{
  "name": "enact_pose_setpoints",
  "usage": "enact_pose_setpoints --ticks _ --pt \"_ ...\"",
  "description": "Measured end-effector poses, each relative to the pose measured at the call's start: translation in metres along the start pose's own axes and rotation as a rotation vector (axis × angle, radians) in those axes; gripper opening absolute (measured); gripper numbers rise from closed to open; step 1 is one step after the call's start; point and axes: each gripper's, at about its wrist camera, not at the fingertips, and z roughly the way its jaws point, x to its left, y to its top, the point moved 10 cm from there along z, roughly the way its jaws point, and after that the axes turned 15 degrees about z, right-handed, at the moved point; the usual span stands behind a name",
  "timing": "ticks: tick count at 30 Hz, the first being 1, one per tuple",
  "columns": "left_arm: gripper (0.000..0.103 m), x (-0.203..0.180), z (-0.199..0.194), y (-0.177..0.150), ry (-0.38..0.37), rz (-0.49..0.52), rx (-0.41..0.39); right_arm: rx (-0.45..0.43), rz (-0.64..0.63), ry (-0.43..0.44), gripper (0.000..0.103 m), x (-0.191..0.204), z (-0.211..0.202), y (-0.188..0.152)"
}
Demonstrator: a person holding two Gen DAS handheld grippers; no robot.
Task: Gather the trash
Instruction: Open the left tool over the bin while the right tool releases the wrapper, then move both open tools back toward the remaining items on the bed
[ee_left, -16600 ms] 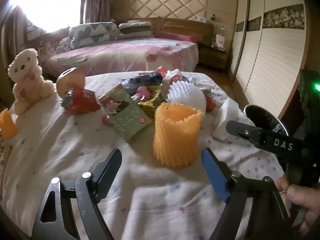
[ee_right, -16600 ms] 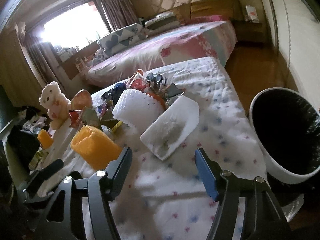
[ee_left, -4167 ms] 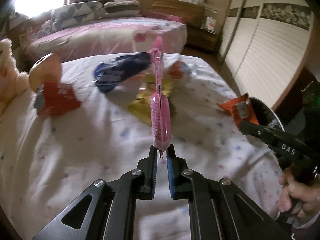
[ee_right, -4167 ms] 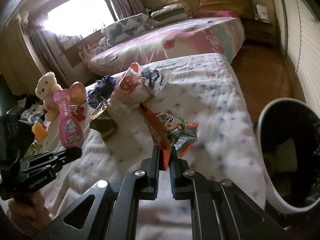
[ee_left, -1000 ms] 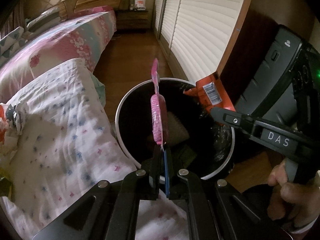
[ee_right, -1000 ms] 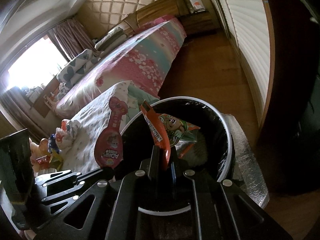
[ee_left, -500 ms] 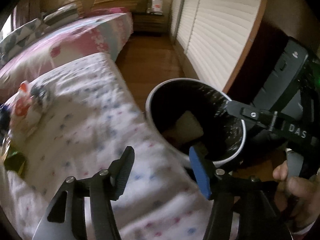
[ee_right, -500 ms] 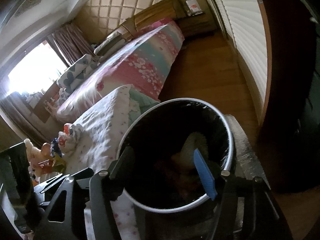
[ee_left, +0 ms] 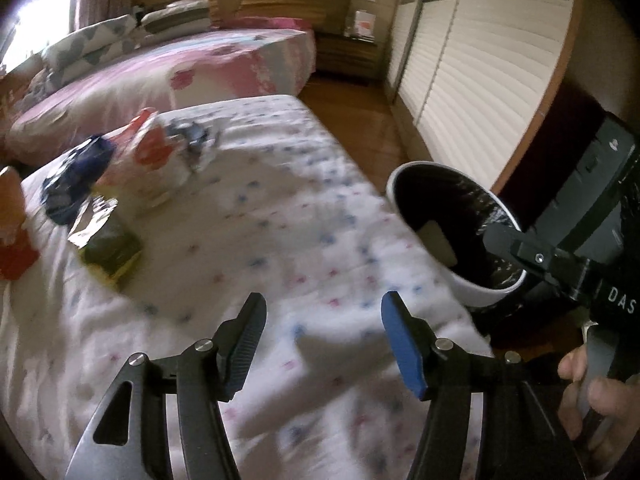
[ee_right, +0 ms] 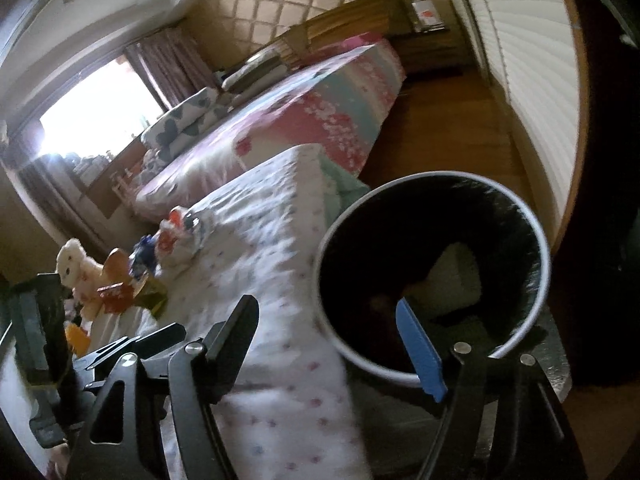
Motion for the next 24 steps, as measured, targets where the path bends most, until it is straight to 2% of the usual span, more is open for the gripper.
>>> enact_pose_setpoints --ticks 24 --pt "0.06 0.128 -0.063 -0.08 0.189 -0.248 0.005 0.112 -0.162 0.111 0.073 0.099 0.041 -0.071"
